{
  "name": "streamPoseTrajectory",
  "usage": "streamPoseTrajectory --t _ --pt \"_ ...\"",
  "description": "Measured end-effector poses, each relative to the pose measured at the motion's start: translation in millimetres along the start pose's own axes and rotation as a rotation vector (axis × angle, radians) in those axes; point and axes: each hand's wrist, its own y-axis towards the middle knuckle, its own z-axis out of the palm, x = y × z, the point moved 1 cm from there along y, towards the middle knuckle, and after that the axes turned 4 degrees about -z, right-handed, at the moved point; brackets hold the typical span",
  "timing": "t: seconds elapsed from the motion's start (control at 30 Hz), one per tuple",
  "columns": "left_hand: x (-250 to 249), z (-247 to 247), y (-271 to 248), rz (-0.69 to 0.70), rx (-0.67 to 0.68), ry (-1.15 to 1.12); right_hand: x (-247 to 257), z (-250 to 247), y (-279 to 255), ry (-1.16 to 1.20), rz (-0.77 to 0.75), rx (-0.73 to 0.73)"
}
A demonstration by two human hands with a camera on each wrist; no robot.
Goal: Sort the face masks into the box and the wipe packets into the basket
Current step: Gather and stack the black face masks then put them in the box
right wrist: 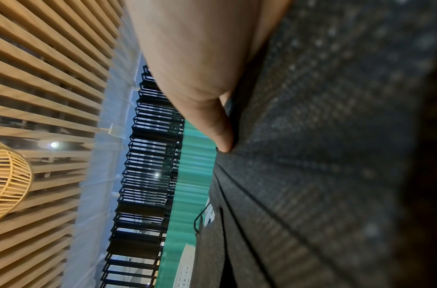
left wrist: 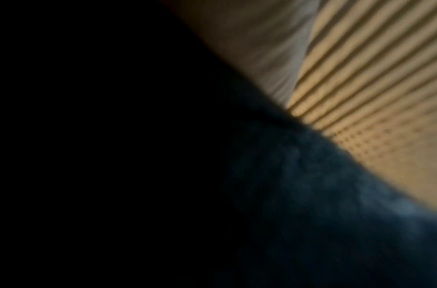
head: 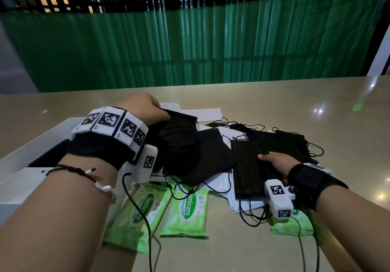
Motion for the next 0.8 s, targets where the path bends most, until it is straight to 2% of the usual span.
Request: streamPoseTrajectory --t 0.07,0.13,0.27,0.33,0.47,0.63,0.73,0.8 --pt "0.0 -3.2 -3.3 0.034 0.045 -0.132 -0.6 -1.1 0.2 0.008 -0.005 -0.018" --pt "-1.4 -4.9 -5.8 0.094 0.015 -0.294 -3.6 -1.8 1.5 0.033 -0.014 -0.037" --pt "-6.2 -5.4 -4.1 0.16 -0.239 -0.554 -4.8 -0.9 2.0 0.108 -0.007 -0.017" --pt "-7.9 -4.4 1.3 0.173 -0.295 -0.677 -2.4 -1.1 -3.7 0.1 -0.006 0.01" --pt "-13.2 -1.4 9.5 0.181 -0.178 -1.088 -1.4 -3.1 -8.6 0.081 -0.01 0.04" --pt "-20.4 7.1 5.2 0.221 -0.036 -1.177 0.5 -2.8 -9.5 0.144 -0.031 0.034" --pt "-23.7 9.4 2.3 0.181 -0.033 -1.252 -1.1 -4.0 -7.2 0.108 -0.04 0.078" --pt "-25.5 21.8 4.1 0.128 -0.018 -1.199 -1.2 -4.2 -6.2 0.088 -0.025 0.082"
